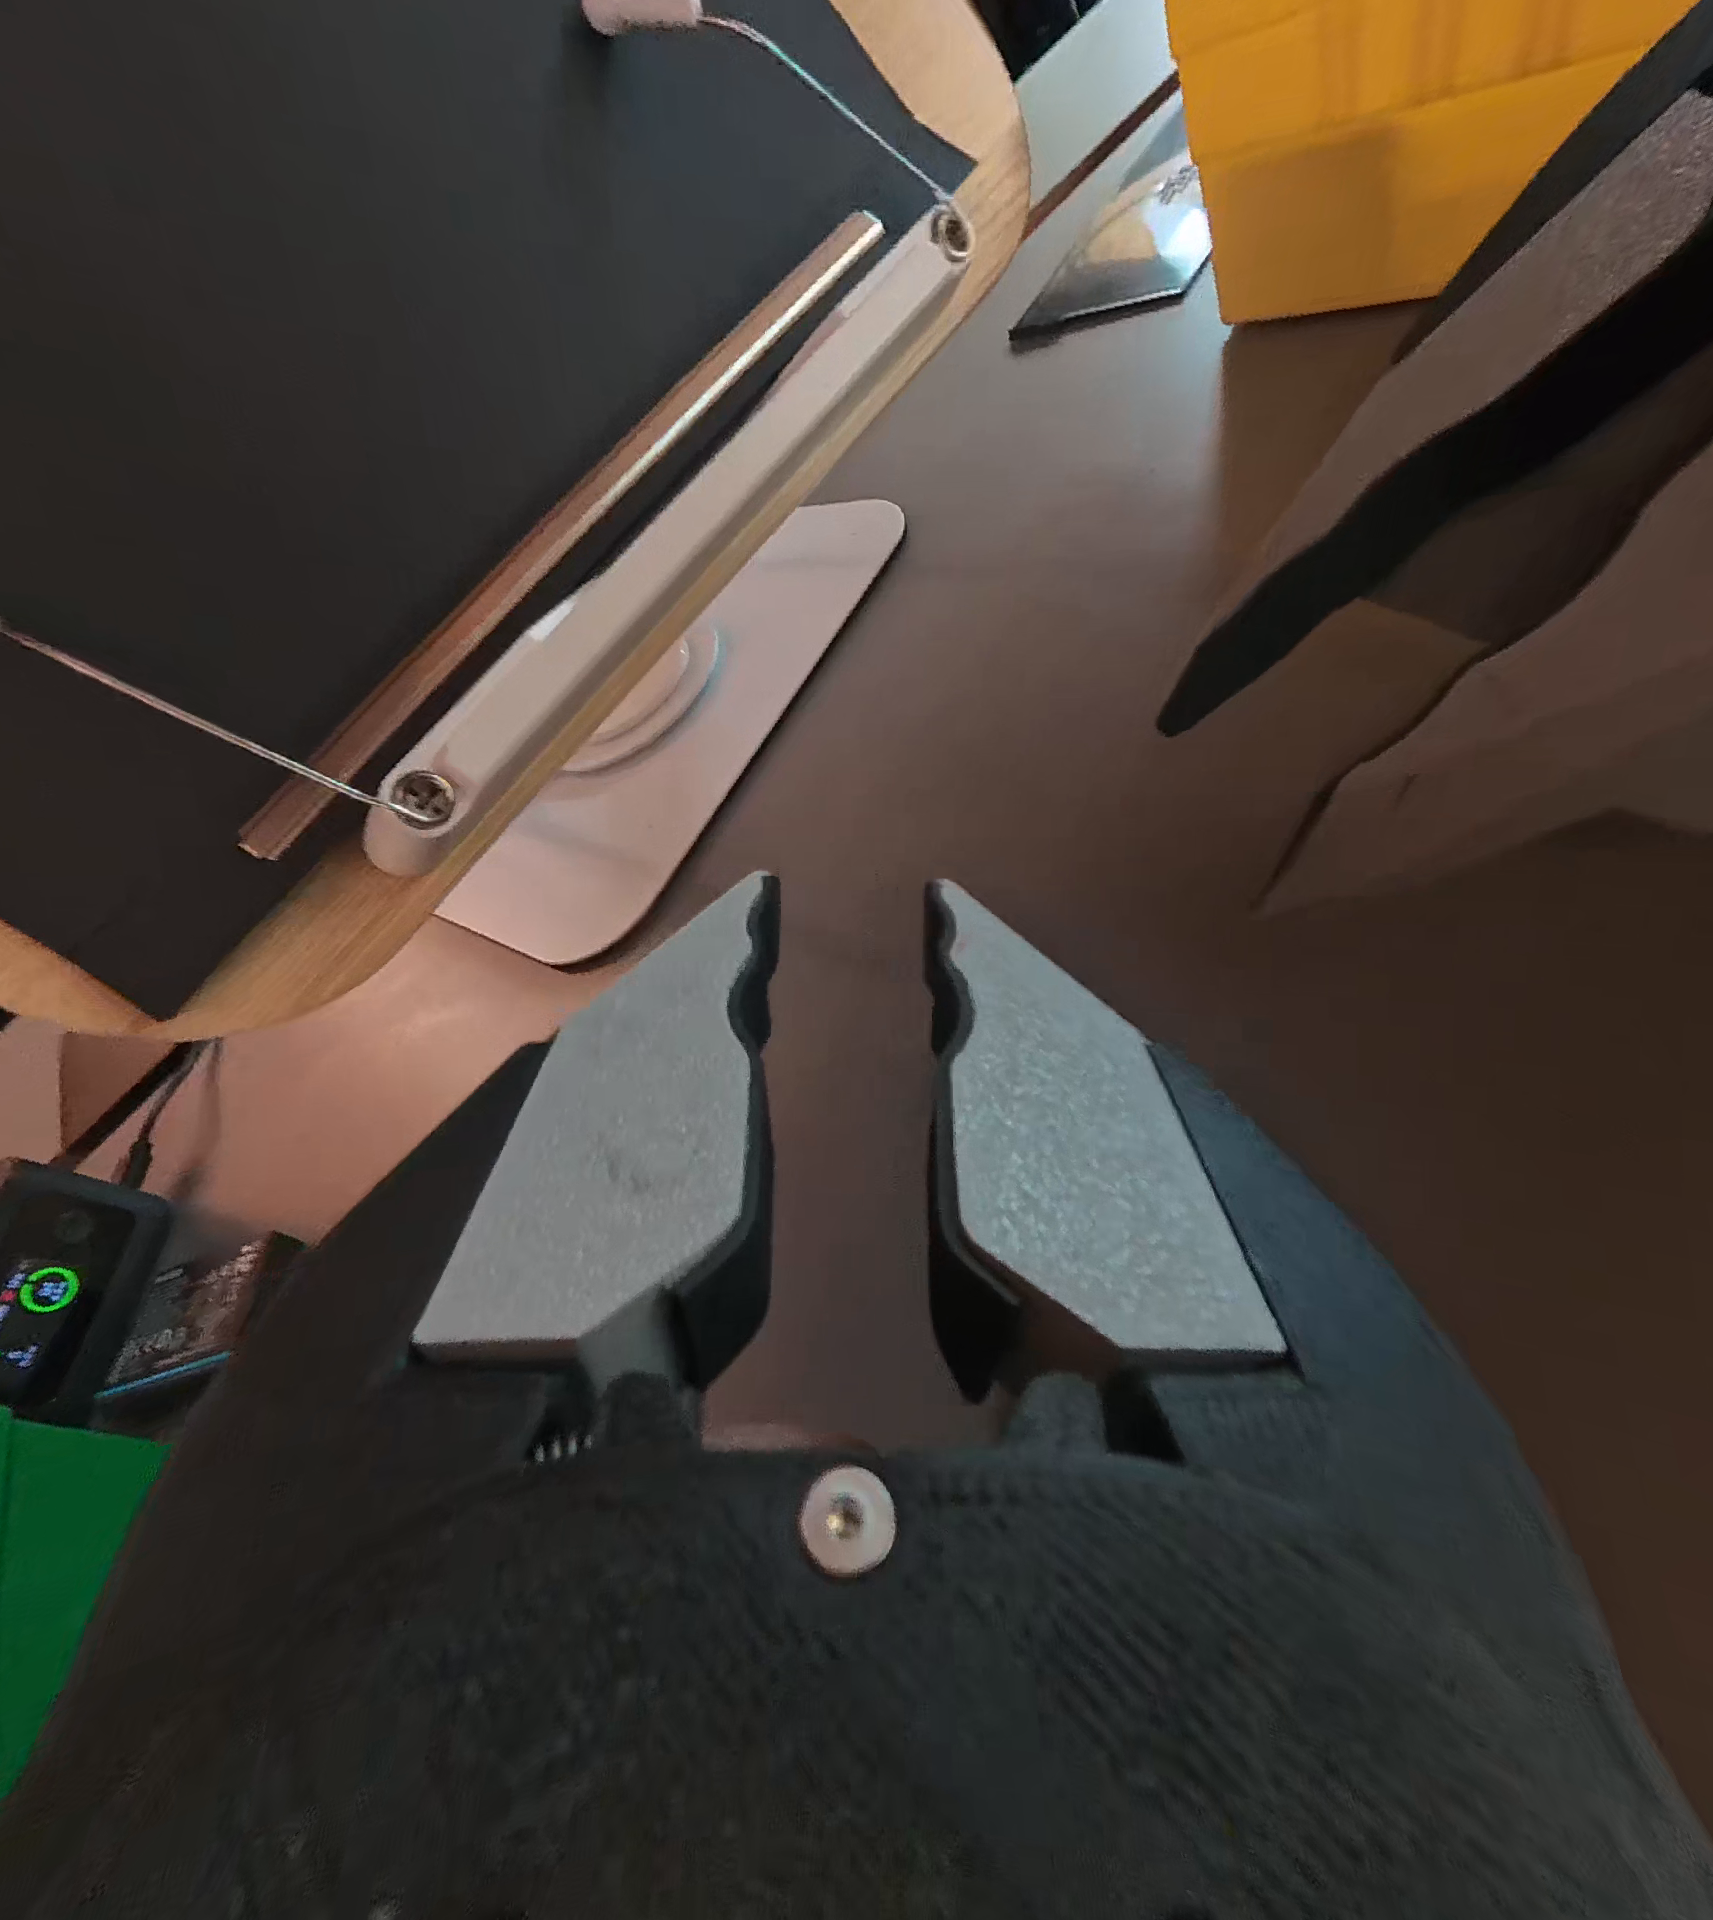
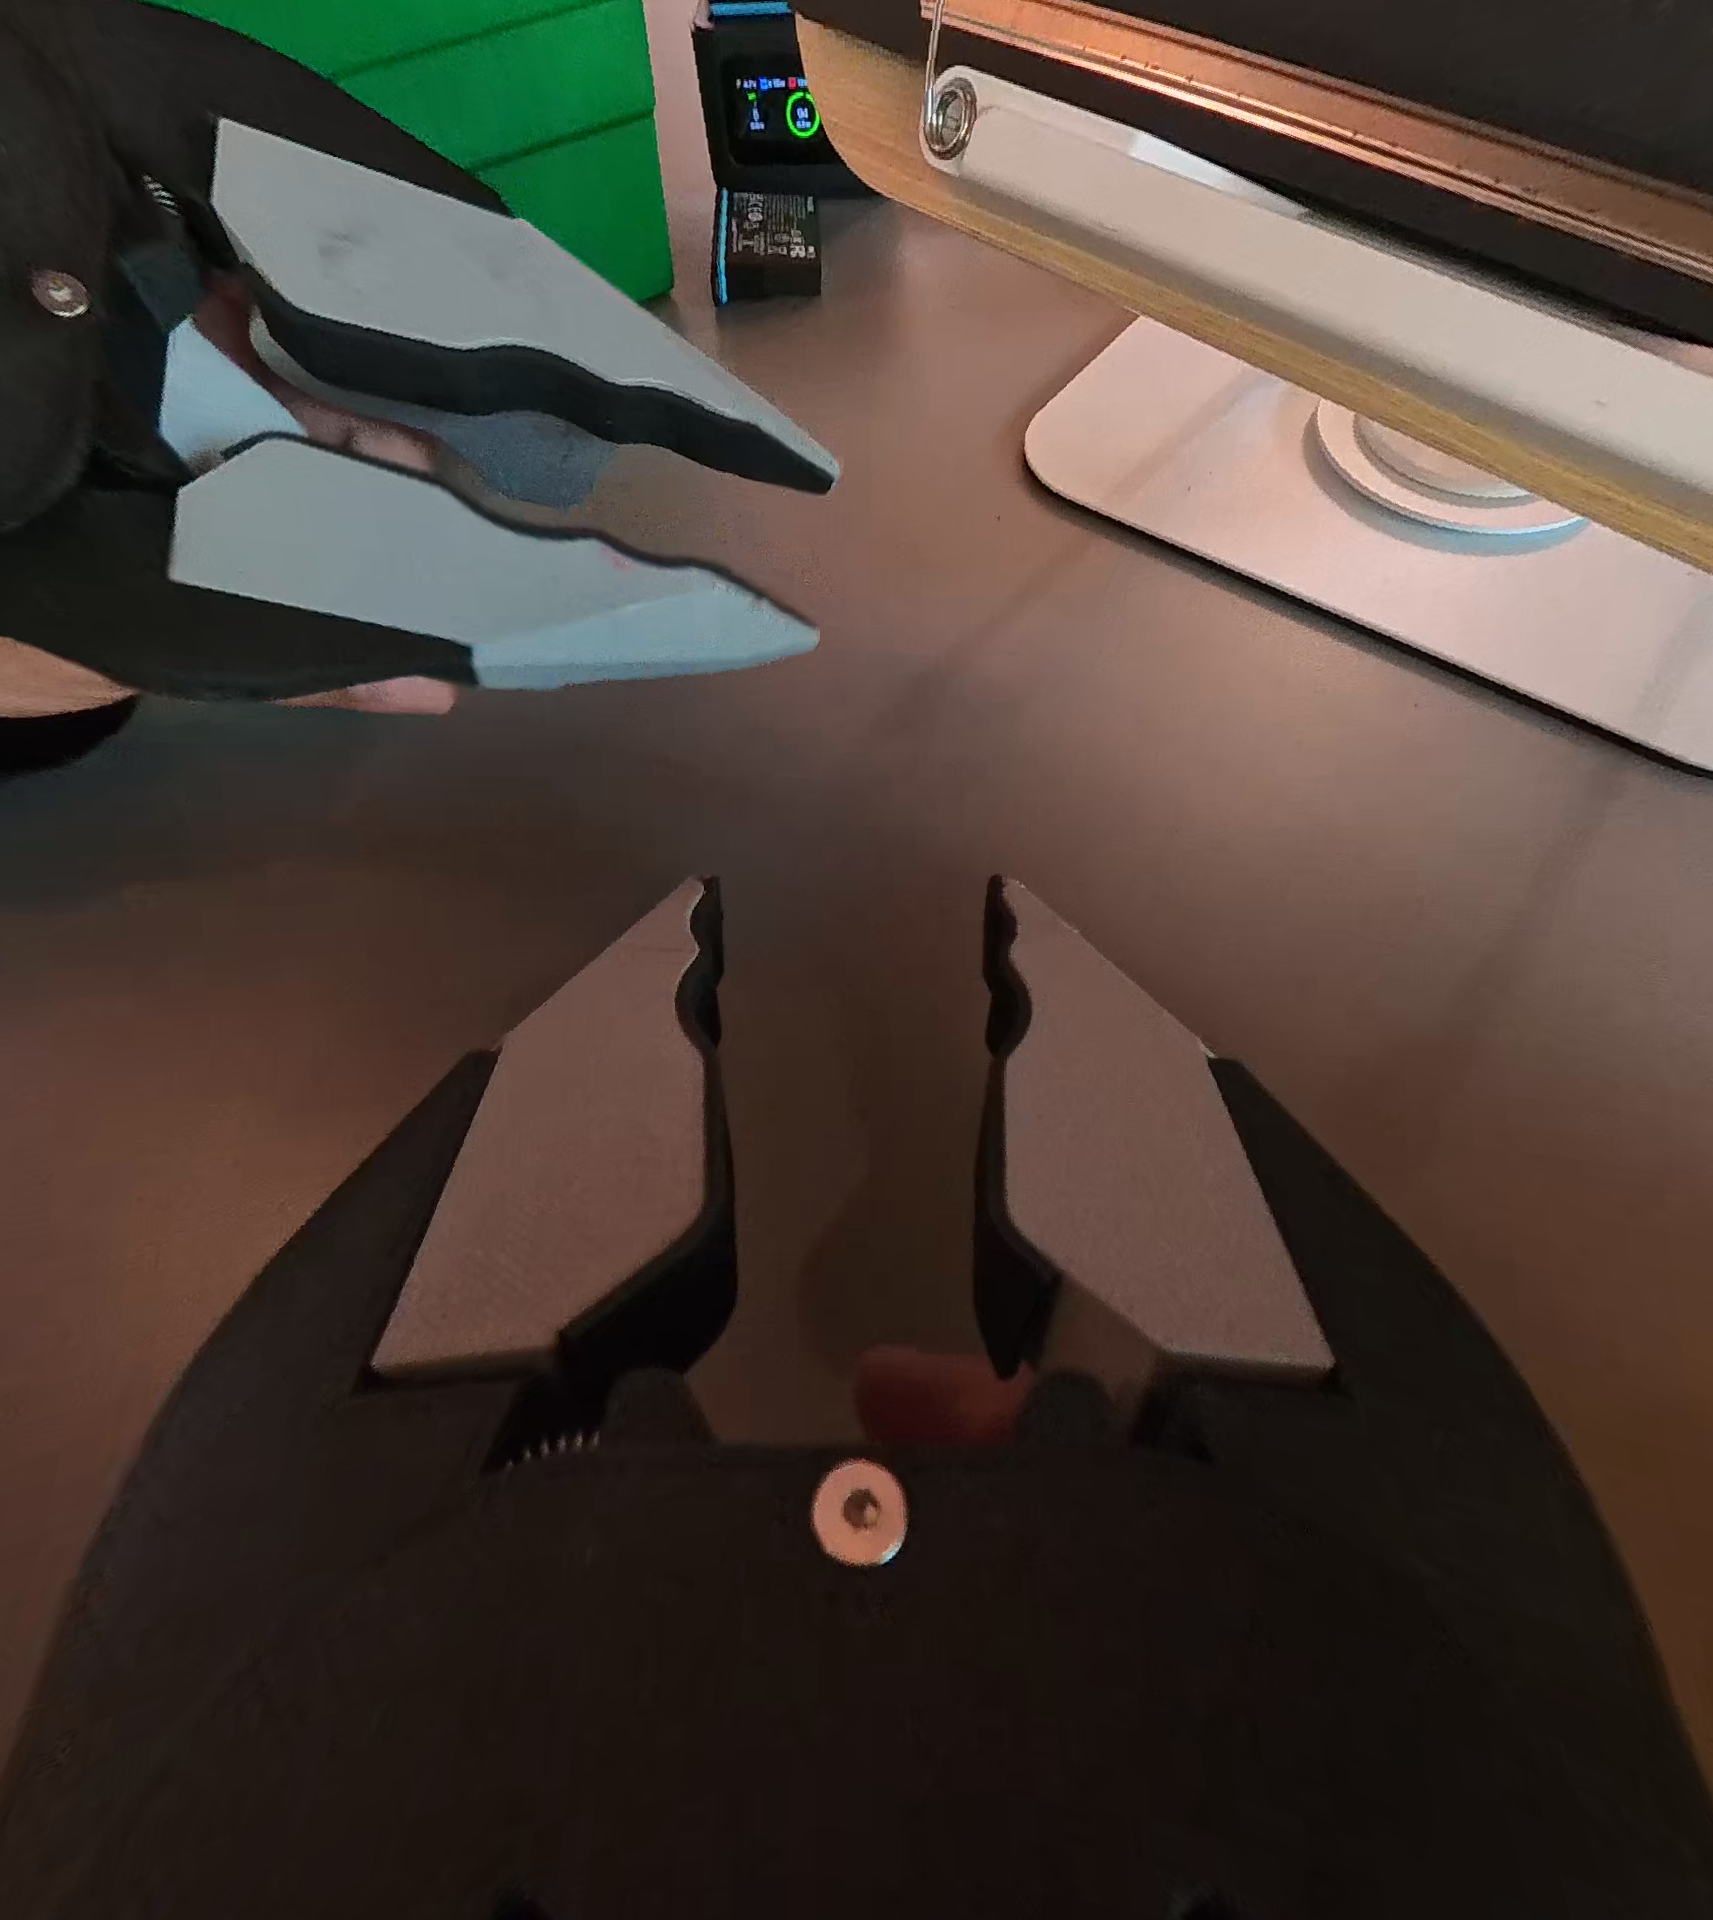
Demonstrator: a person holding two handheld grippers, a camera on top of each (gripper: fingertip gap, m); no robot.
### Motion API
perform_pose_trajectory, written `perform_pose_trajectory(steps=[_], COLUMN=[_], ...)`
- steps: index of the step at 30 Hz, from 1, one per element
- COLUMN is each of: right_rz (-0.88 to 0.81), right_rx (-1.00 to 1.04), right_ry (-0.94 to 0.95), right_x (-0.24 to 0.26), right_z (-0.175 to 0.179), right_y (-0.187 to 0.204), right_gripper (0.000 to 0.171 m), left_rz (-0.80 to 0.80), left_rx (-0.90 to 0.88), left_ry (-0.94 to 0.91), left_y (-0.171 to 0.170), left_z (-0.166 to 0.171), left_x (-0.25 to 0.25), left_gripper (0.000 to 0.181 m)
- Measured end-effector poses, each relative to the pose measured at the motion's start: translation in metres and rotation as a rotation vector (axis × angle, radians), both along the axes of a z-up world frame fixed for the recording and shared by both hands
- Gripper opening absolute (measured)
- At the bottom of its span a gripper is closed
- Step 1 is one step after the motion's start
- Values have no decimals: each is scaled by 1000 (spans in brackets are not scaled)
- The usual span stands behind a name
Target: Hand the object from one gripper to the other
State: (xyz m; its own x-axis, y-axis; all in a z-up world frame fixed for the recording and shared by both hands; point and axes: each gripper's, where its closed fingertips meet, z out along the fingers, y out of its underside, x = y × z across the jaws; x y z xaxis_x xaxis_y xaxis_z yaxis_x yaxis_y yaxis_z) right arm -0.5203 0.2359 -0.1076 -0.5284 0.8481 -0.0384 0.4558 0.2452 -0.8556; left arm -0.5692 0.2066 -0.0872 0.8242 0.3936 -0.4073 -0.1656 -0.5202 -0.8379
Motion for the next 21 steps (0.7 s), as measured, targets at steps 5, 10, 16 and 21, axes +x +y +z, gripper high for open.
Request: perform_pose_trajectory(steps=[5, 10, 16, 21], right_rz=[2, 6, 25, 29], right_rx=[-5, 7, 71, 101], right_ry=[9, 20, 8, 7], right_x=[0, 1, 4, 5], right_z=[2, 2, -5, -7], right_y=[0, -1, -5, -7], right_gripper=[47, 47, 45, 45], left_rz=[-29, 16, -4, 153], left_rx=[-23, 20, 54, -26], left_ry=[-157, -188, -273, -170], left_y=[-4, -31, -67, -137], left_z=[-6, 6, 56, 124], left_x=[37, 78, 117, 70], left_gripper=[44, 51, 51, 53])
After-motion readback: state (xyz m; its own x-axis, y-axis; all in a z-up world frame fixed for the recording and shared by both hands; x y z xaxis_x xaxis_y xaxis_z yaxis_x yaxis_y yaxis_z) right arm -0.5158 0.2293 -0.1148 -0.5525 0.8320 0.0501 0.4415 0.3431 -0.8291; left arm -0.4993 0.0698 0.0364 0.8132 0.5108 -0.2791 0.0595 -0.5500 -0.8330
